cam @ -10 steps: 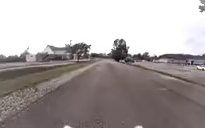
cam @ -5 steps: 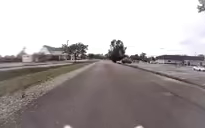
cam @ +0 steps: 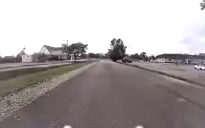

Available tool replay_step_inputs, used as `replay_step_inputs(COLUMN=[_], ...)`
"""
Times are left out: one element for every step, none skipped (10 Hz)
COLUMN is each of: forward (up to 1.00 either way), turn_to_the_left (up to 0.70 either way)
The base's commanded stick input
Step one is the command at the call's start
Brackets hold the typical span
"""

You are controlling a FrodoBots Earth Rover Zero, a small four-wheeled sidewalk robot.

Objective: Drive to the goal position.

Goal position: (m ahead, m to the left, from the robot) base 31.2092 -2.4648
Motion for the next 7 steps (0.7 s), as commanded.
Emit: replay_step_inputs(forward=[0.7,0.7,0.7,0.7,0.7,0.7,0.7], turn_to_the_left=[0.0,0.0,0.0,0.0,0.0,0.0,0.0])
